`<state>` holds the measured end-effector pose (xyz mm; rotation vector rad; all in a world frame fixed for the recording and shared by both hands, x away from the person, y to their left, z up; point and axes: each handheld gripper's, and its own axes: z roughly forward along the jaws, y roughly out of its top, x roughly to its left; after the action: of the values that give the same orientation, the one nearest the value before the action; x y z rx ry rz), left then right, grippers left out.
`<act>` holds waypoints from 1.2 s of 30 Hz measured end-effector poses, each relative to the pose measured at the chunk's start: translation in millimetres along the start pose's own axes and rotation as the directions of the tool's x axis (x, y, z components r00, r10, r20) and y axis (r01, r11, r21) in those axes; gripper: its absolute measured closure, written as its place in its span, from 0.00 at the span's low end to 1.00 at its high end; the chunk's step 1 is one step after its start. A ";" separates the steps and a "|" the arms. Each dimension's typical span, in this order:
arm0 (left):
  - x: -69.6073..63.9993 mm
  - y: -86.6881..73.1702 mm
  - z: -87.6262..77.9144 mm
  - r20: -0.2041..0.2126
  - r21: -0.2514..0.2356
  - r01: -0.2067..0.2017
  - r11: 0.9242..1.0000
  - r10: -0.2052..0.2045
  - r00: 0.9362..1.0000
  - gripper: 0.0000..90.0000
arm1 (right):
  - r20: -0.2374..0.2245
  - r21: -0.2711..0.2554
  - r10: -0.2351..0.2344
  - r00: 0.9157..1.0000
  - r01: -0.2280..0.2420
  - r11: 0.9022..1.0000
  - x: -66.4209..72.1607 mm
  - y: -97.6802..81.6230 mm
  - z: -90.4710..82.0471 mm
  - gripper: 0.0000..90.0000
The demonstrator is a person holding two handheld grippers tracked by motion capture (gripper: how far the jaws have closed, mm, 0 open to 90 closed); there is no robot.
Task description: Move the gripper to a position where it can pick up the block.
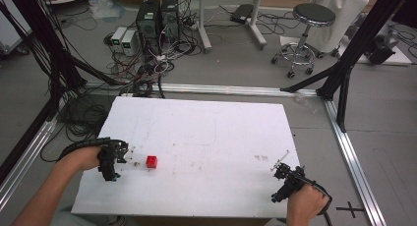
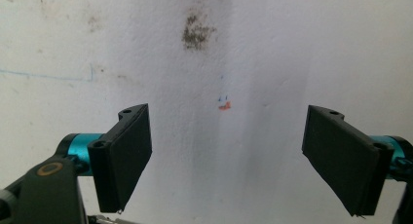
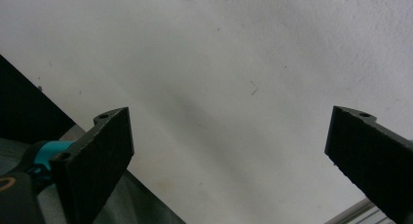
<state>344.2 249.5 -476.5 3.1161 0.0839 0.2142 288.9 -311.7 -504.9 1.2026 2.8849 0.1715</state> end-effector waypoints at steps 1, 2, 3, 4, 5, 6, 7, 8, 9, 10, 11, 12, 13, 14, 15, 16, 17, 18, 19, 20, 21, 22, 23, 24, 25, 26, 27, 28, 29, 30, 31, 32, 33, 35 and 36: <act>0.8 1.9 -0.2 0.004 -0.005 -0.001 1.000 0.001 1.000 0.21 | 0.000 0.000 0.000 1.000 0.000 1.000 -0.1 0.0 0.0 0.03; 2.2 4.1 -1.0 0.008 -0.003 -0.012 1.000 0.012 1.000 0.21 | -0.002 -0.001 -0.001 1.000 0.001 1.000 -0.3 -0.2 0.0 0.03; 3.2 6.2 -1.6 0.009 -0.004 -0.016 1.000 0.016 1.000 0.21 | -0.005 -0.004 -0.003 1.000 0.003 1.000 -0.8 -0.8 0.4 0.03; 4.7 8.2 -2.0 0.009 -0.006 -0.025 1.000 0.025 1.000 0.21 | -0.005 -0.004 -0.003 1.000 0.003 1.000 -0.8 -0.8 0.4 0.03; 6.2 10.5 -2.5 0.012 -0.005 -0.027 1.000 0.027 1.000 0.21 | -0.003 -0.006 -0.001 1.000 0.001 1.000 -1.0 -1.1 0.4 0.03; 7.3 11.8 -2.9 0.012 -0.004 -0.030 1.000 0.030 0.999 0.21 | -0.006 -0.009 -0.002 1.000 0.002 1.000 -1.3 -1.5 0.9 0.03; 8.6 13.6 -3.2 0.010 -0.004 -0.035 0.999 0.035 0.999 0.21 | -0.007 -0.009 0.003 1.000 -0.003 1.000 -1.2 -1.8 1.1 0.03; 9.5 15.1 -2.9 0.008 -0.008 -0.037 0.999 0.037 0.999 0.21 | -0.008 -0.010 0.002 1.000 -0.002 1.000 -1.5 -2.0 1.2 0.03; 10.9 16.7 -3.0 0.010 -0.005 -0.051 0.999 0.051 0.999 0.21 | -0.008 -0.008 0.004 1.000 -0.004 1.000 -1.5 -2.2 1.4 0.03; 11.3 18.0 -2.1 0.013 -0.011 -0.054 0.999 0.054 0.998 0.21 | -0.008 -0.006 0.006 1.000 -0.006 1.000 -1.7 -2.3 1.5 0.03; 12.3 19.6 -1.6 0.023 -0.009 -0.066 0.998 0.066 0.998 0.21 | -0.006 -0.010 0.000 1.000 0.000 1.000 -2.5 -2.5 2.2 0.03; 13.4 21.1 -1.4 0.028 -0.005 -0.081 0.997 0.081 0.996 0.21 | -0.006 -0.008 -0.001 1.000 0.001 1.000 -2.6 -2.6 2.4 0.03; 14.7 22.6 -1.0 0.031 -0.003 -0.093 0.996 0.093 0.995 0.21 | -0.007 -0.008 -0.001 1.000 0.001 1.000 -2.7 -2.7 2.7 0.03; 16.4 24.8 -0.8 0.033 -0.002 -0.099 0.995 0.099 0.995 0.20 | -0.008 -0.009 0.000 1.000 0.000 1.000 -2.8 -2.8 3.1 0.03; 17.5 26.4 -0.5 0.032 -0.003 -0.095 0.995 0.095 0.995 0.20 | -0.012 -0.009 0.000 1.000 0.000 1.000 -2.7 -2.9 3.3 0.03; 18.6 27.7 -0.6 0.030 -0.004 -0.095 0.995 0.095 0.995 0.20 | -0.012 -0.010 -0.001 1.000 0.001 1.000 -2.7 -2.9 3.3 0.03; 20.5 29.8 -1.2 0.029 -0.001 -0.103 0.995 0.103 0.994 0.20 | -0.015 -0.005 0.000 1.000 0.000 1.000 -2.5 -2.8 2.8 0.03; 21.6 31.8 -1.3 0.030 -0.006 -0.105 0.995 0.105 0.994 0.20 | -0.012 -0.009 -0.002 1.000 0.002 1.000 -2.7 -2.5 3.1 0.03; 23.0 33.9 -1.9 0.031 -0.006 -0.108 0.994 0.108 0.994 0.20 | -0.012 -0.006 0.000 1.000 0.000 1.000 -2.4 -2.2 3.0 0.03; 24.1 35.9 -2.3 0.030 -0.009 -0.109 0.994 0.109 0.994 0.20 | -0.012 -0.004 -0.002 1.000 0.001 1.000 -2.5 -1.9 2.7 0.03; 25.4 38.0 -2.5 0.033 -0.013 -0.111 0.994 0.111 0.993 0.20 | -0.013 -0.005 -0.002 1.000 0.002 1.000 -2.4 -1.7 2.7 0.03; 26.9 40.2 -2.8 0.032 -0.013 -0.116 0.993 0.117 0.993 0.20 | -0.014 -0.009 -0.003 1.000 0.003 1.000 -2.5 -1.5 3.0 0.03; 27.8 42.2 -3.0 0.036 -0.011 -0.116 0.993 0.116 0.993 0.20 | -0.014 -0.009 -0.003 1.000 0.003 1.000 -2.5 -1.5 3.0 0.03; 29.3 44.6 -2.6 0.036 -0.012 -0.126 0.992 0.126 0.991 0.20 | -0.015 -0.010 -0.003 1.000 0.003 1.000 -2.4 -1.3 3.1 0.03; 29.9 45.9 -2.3 0.038 -0.012 -0.128 0.992 0.128 0.991 0.20 | -0.017 -0.010 -0.007 1.000 0.006 1.000 -2.5 -1.1 3.4 0.03; 30.7 47.6 -1.7 0.041 -0.015 -0.133 0.991 0.134 0.990 0.20 | -0.017 -0.009 -0.007 1.000 0.007 1.000 -2.5 -1.0 3.8 0.03; 31.4 49.3 -1.0 0.044 -0.016 -0.134 0.991 0.135 0.990 0.20 | -0.017 -0.009 -0.007 1.000 0.007 1.000 -2.5 -1.0 3.8 0.03; 32.1 50.9 -0.2 0.046 -0.020 -0.136 0.991 0.137 0.990 0.20 | -0.017 -0.008 -0.008 1.000 0.008 1.000 -2.5 -0.9 3.8 0.03; 32.8 52.3 1.0 0.048 -0.026 -0.141 0.990 0.142 0.989 0.20 | -0.018 -0.007 -0.006 1.000 0.006 1.000 -2.3 -0.8 3.6 0.03; 33.4 54.1 1.7 0.047 -0.025 -0.145 0.989 0.146 0.988 0.20 | -0.017 -0.007 -0.006 1.000 0.006 1.000 -2.2 -0.6 3.6 0.03; 33.8 55.6 3.0 0.053 -0.025 -0.144 0.989 0.145 0.988 0.20 | -0.018 -0.008 -0.007 1.000 0.007 1.000 -2.1 -0.5 3.7 0.03; 34.1 57.3 4.4 0.056 -0.024 -0.143 0.989 0.144 0.988 0.20 | -0.017 -0.008 -0.009 1.000 0.009 1.000 -2.2 -0.4 3.6 0.03; 34.5 59.1 5.7 0.059 -0.021 -0.148 0.989 0.149 0.987 0.20 | -0.017 -0.009 -0.009 1.000 0.009 1.000 -2.2 -0.3 3.6 0.03; 34.4 63.5 8.7 0.067 -0.026 -0.151 0.988 0.152 0.986 0.20 | -0.018 -0.008 -0.010 1.000 0.010 1.000 -2.4 -0.2 3.7 0.03; 34.5 65.2 9.3 0.067 -0.025 -0.153 0.988 0.155 0.986 0.20 | -0.019 -0.008 -0.010 1.000 0.010 1.000 -2.3 -0.1 3.8 0.03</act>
<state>383.0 186.2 -479.6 3.1072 -0.1598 0.1088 290.7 -313.0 -508.7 1.1921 2.9029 0.1942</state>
